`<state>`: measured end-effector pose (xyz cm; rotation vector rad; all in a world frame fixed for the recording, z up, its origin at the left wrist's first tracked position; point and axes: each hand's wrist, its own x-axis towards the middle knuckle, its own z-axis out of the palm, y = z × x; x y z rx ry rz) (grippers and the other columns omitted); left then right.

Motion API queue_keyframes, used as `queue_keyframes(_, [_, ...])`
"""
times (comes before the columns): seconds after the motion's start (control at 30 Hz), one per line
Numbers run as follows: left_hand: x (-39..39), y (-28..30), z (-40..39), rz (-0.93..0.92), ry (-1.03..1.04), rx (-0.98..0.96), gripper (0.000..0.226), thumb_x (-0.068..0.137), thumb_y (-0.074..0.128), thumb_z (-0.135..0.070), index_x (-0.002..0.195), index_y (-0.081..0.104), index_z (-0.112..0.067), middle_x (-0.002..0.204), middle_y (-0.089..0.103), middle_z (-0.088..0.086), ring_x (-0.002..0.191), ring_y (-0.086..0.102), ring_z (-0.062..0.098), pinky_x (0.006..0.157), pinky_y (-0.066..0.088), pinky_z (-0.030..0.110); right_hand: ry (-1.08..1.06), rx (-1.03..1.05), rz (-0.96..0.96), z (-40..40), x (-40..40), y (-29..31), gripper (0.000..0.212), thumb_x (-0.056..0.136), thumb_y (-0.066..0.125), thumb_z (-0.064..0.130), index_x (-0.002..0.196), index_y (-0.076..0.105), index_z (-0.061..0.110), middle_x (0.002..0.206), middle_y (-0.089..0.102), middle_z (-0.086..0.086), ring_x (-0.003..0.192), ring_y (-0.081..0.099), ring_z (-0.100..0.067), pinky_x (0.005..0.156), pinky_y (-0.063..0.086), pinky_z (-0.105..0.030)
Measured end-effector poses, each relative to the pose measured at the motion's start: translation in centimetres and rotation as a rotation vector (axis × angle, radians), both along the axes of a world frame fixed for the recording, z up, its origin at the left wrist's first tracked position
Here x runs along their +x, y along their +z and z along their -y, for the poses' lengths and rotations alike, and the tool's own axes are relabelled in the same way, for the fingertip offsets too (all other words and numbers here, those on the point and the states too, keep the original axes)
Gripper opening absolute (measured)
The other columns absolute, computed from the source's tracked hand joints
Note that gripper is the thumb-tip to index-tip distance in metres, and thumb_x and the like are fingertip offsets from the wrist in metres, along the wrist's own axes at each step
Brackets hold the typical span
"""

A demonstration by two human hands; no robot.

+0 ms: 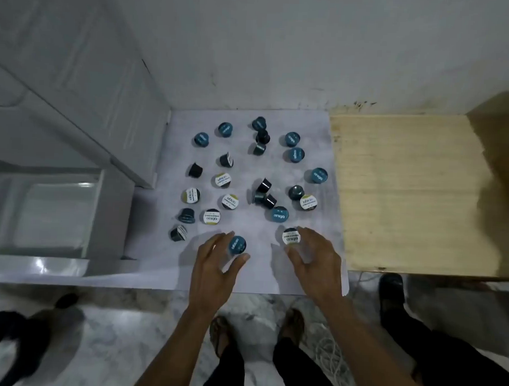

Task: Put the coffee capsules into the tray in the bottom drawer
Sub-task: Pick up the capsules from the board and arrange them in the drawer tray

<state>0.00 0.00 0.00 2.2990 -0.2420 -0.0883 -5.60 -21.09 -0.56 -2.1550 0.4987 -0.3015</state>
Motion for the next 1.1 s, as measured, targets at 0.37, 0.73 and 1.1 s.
queue_keyframes(0.37, [0.1, -4.4, 0.6, 0.196, 0.026, -0.086, 0.038, 0.081, 0.076, -0.021, 0.116, 0.065, -0.010, 0.118, 0.067, 0.007, 0.110, 0.062, 0.025, 0.090, 0.053, 0.051, -0.095, -0.118, 0.134, -0.6, 0.9, -3.5, 0.037, 0.074, 0.084, 0.014, 0.110, 0.073, 0.015, 0.115, 0.070, -0.001, 0.101, 0.060, -0.019, 0.085, 0.051, -0.028])
queue_keyframes(0.73, [0.7, -4.0, 0.6, 0.270, 0.063, -0.089, 0.032, 0.080, 0.078, -0.017, 0.109, 0.070, -0.006, 0.110, 0.070, 0.007, 0.102, 0.064, 0.024, 0.088, 0.055, 0.045, -0.121, -0.111, 0.251, -1.0, 1.0, -3.1, 0.026, 0.077, 0.081, 0.011, 0.102, 0.074, 0.014, 0.105, 0.073, 0.002, 0.094, 0.064, -0.022, 0.079, 0.057, -0.037])
queue_keyframes(1.1, [0.2, 6.3, -3.8, 0.313, 0.106, -0.208, 0.032, 0.077, 0.081, -0.014, 0.107, 0.072, -0.010, 0.107, 0.070, -0.001, 0.099, 0.062, 0.013, 0.082, 0.055, 0.033, -0.052, -0.028, 0.289, -5.1, 2.3, 6.0, 0.033, 0.074, 0.083, 0.016, 0.104, 0.072, 0.020, 0.098, 0.065, 0.012, 0.084, 0.063, -0.011, 0.068, 0.046, -0.011])
